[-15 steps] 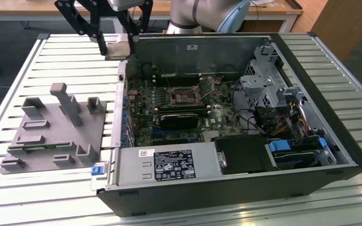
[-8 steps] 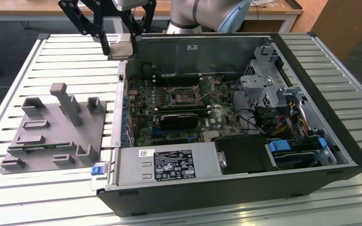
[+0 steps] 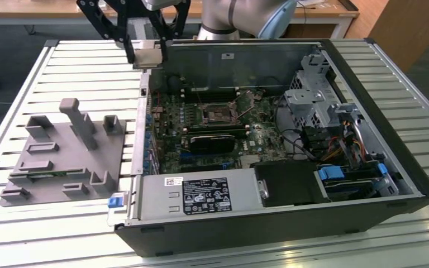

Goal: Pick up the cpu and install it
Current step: 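Pick up the cpu and move it towards the insertion slot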

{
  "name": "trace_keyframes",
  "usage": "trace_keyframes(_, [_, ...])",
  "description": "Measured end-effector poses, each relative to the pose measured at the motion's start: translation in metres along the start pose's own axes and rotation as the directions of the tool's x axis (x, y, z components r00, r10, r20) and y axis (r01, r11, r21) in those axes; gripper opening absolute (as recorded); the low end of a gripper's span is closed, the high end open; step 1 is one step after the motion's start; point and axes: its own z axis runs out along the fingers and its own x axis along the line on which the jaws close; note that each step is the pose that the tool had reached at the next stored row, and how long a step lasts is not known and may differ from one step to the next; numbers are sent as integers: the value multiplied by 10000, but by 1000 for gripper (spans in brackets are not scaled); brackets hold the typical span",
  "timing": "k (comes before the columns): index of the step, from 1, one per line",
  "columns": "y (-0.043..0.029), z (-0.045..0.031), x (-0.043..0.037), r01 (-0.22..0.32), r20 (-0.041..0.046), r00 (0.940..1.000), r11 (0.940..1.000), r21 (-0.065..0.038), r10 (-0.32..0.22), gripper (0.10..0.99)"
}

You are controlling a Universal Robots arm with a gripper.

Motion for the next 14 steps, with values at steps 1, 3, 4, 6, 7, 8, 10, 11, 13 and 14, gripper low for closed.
trace_keyframes(1, [10, 1, -16, 0, 0, 10000, 10000, -1, 0, 545])
trace_keyframes(3, [27, 3, -45, -1, 0, 10000, 10000, 0, 1, 545])
trace_keyframes(4, [35, 4, -61, 0, 0, 10000, 10000, 0, 0, 545])
trace_keyframes(6, [49, 5, -95, 0, 0, 10000, 10000, 0, 0, 545])
trace_keyframes(7, [54, 6, -111, 1, 0, 10000, 10000, 0, -1, 545])
trace_keyframes(8, [60, 6, -128, 0, 0, 10000, 10000, 0, 0, 545])
trace_keyframes(10, [70, 7, -160, 0, 0, 10000, 10000, 0, 0, 545])
trace_keyframes(11, [74, 8, -174, -1, 0, 10000, 10000, 0, 1, 545])
trace_keyframes(13, [83, 9, -200, 0, 0, 10000, 10000, -1, 0, 545])
trace_keyframes(14, [87, 10, -213, -1, 0, 10000, 10000, 0, 1, 545])
